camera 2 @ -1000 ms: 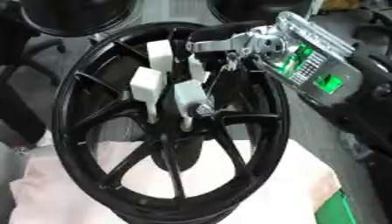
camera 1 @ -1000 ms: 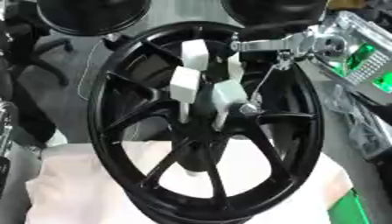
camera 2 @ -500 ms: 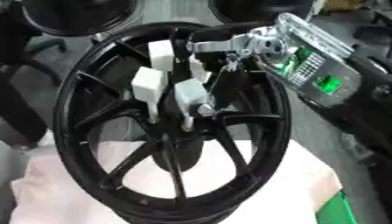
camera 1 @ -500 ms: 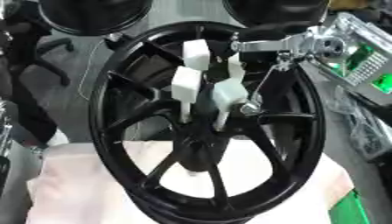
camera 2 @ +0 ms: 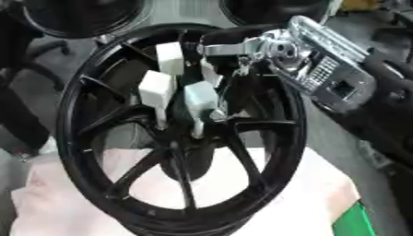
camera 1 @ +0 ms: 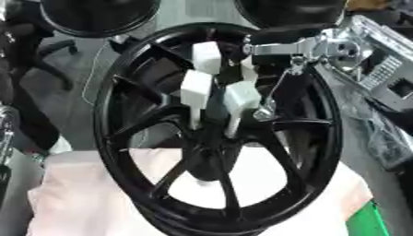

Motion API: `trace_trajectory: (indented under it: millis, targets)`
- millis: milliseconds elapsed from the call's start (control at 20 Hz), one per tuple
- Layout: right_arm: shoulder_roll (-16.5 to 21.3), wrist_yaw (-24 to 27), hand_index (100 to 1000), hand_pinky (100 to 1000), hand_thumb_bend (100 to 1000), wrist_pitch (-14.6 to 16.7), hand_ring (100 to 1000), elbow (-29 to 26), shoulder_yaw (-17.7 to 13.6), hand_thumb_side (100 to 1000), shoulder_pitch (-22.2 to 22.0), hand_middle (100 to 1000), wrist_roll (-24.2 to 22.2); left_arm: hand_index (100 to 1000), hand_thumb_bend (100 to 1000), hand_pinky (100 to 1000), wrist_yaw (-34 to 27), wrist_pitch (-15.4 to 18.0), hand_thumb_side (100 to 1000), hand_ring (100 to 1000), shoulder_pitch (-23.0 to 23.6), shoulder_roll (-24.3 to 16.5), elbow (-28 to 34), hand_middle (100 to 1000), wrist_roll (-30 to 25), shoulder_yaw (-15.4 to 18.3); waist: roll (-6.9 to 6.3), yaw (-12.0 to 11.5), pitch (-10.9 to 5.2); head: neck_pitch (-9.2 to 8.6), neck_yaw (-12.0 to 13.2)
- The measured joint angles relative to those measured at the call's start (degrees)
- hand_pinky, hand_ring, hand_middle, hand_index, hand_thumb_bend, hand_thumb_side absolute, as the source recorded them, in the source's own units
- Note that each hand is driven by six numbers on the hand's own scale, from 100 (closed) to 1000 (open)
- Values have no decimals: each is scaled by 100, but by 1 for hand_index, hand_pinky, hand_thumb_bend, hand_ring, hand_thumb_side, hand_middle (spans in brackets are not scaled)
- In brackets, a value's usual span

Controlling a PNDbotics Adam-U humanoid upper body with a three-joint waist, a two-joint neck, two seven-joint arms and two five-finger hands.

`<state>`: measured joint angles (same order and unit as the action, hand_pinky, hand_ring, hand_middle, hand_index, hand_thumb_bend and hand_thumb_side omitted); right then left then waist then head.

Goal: Pull the pin out of the wheel hub.

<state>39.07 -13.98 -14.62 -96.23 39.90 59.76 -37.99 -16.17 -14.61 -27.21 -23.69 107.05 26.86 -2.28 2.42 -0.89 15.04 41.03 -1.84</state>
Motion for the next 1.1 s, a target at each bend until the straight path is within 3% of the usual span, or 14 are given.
trace_trajectory:
  millis: [400, 800, 1100]
  targets:
    - [2, 219, 508, 100, 373, -117, 100, -37, -43, 100, -11, 332, 176, 696, 471, 735, 0, -5, 581, 819, 0, 0, 0, 821, -7, 0, 0, 9, 0, 0, -6]
    - [84, 381, 482, 100, 409, -208, 100, -296, -219, 100, -13, 296, 278, 696, 471, 735, 0, -3, 581, 820, 0, 0, 0, 821, -10, 0, 5, 18, 0, 0, -7]
    - [325, 589, 475, 100, 399, -289, 100, -664, -569, 100, -103, 287, 352, 696, 471, 735, 0, -3, 581, 821, 1, 0, 0, 822, -11, 0, 9, 47, 0, 0, -7]
